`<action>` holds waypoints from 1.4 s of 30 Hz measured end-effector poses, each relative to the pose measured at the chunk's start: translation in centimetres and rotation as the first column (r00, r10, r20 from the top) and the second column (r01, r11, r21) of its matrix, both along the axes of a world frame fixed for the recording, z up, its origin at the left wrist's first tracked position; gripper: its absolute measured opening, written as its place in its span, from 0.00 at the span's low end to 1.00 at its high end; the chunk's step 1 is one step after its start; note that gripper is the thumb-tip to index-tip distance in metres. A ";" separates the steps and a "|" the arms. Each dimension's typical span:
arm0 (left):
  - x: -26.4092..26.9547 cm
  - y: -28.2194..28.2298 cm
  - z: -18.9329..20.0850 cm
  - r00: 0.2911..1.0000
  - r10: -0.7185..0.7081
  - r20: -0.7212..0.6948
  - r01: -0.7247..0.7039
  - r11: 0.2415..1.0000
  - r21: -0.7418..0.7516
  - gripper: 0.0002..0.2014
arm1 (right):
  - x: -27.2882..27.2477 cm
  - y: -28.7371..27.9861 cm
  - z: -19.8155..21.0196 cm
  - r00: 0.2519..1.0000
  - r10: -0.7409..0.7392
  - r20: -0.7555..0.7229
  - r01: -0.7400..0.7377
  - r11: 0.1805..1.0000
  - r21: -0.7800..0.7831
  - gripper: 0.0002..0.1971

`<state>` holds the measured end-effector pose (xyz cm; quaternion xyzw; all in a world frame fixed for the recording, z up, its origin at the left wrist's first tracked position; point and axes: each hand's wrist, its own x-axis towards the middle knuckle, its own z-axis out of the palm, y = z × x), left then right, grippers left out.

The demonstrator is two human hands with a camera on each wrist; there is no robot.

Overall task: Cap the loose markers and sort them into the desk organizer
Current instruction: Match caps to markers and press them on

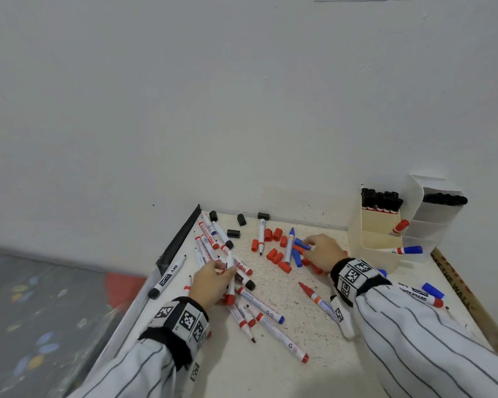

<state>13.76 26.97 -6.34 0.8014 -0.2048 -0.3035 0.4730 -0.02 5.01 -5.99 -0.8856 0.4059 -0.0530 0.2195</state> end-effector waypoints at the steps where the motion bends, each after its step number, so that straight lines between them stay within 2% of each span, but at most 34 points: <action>1: 0.3 0.1 0.1 1.000 0.005 -0.017 -0.005 1.000 -0.020 0.10 | 1.3 -0.3 0.1 0.999 0.039 -0.009 -0.039 0.999 0.035 0.17; 4: 1.5 0.1 -0.1 0.999 0.001 -0.051 -0.003 0.999 -0.042 0.12 | 4.5 -0.9 0.1 0.991 0.098 -0.096 -0.088 0.992 0.095 0.22; 10: 3.5 -0.4 -0.6 0.995 -0.012 -0.097 0.004 0.996 -0.087 0.12 | 8.2 -1.4 -0.6 0.939 0.126 -0.321 -0.127 0.992 0.017 0.28; 13: 4.1 -0.7 -0.8 0.998 0.001 -0.065 -0.007 0.996 -0.094 0.12 | 9.2 -2.1 -0.9 0.917 0.094 -0.388 -0.107 0.994 -0.013 0.27; 16: 4.4 -0.8 -1.2 1.000 -0.007 -0.028 0.005 0.997 -0.079 0.12 | 9.7 -2.1 -0.7 0.906 0.065 -0.418 -0.111 0.990 -0.085 0.20; 19: 4.4 -0.9 -1.4 1.000 -0.002 -0.013 0.001 0.998 -0.061 0.13 | 9.7 -2.0 -0.5 0.941 0.038 -0.337 -0.089 0.987 -0.137 0.16; 20: 4.4 -0.9 -1.4 1.000 -0.004 -0.001 0.004 0.999 -0.050 0.14 | 9.7 -2.1 -0.4 0.962 0.035 -0.272 -0.075 0.987 -0.139 0.17; 22: 4.1 -1.0 -1.2 1.000 -0.028 0.012 0.029 0.998 -0.056 0.13 | 9.4 -2.1 0.1 0.999 0.025 -0.032 -0.026 0.999 -0.041 0.19; 24: 3.6 -1.1 -0.9 0.998 -0.055 0.034 0.057 0.996 -0.068 0.12 | 9.0 -1.9 1.2 0.983 0.018 0.185 -0.028 0.998 0.051 0.18; 27: 2.8 -1.5 -0.6 0.992 -0.087 0.092 0.093 0.994 -0.062 0.12 | 8.2 -1.0 3.0 0.941 0.092 0.327 -0.131 0.987 0.098 0.11; 30: 1.7 -1.9 -0.2 0.986 -0.127 0.112 0.136 0.988 -0.077 0.12 | 6.8 0.7 4.3 0.894 0.194 0.403 -0.279 0.946 0.163 0.04; 34: 0.3 -2.2 0.3 0.971 -0.181 0.153 0.195 0.977 -0.082 0.10 | 4.8 2.8 4.7 0.858 0.259 0.444 -0.382 0.900 0.212 0.15; 42: -2.7 -2.3 0.9 0.951 -0.263 0.165 0.282 0.954 -0.101 0.09 | 0.5 4.3 4.2 0.791 0.098 0.604 -0.291 0.928 0.231 0.13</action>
